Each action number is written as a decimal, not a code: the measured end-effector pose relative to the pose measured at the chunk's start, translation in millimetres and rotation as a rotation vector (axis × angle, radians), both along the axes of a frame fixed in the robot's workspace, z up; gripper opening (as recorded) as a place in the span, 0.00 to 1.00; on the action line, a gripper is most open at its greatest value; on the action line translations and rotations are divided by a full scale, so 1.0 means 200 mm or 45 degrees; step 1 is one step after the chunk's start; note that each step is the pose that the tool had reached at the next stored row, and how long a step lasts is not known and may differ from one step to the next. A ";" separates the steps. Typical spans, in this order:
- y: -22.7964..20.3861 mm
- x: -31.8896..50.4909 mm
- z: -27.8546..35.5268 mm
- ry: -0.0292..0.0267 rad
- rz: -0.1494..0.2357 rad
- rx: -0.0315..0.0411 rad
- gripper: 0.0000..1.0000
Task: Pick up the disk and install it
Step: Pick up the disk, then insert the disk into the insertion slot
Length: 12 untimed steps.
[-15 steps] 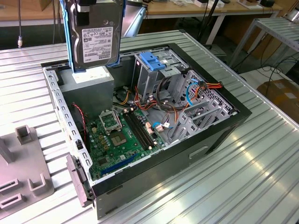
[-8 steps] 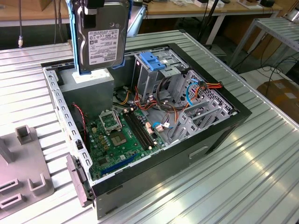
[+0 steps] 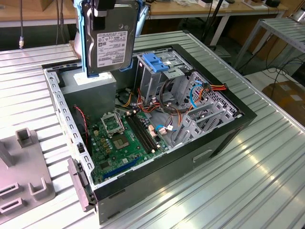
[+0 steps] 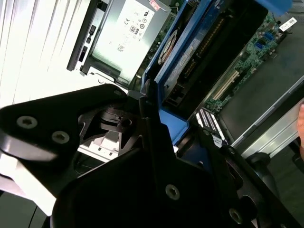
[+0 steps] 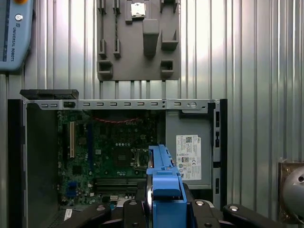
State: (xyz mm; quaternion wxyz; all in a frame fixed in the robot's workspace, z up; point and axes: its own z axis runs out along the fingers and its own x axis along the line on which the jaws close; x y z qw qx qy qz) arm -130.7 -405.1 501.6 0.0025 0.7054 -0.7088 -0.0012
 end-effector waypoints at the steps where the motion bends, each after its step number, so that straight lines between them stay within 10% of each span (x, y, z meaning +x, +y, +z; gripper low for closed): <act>1: 0.000 0.000 0.000 0.0001 0.000 -0.0001 0.37; 12: 0.000 0.006 0.000 0.0001 0.000 -0.0001 0.37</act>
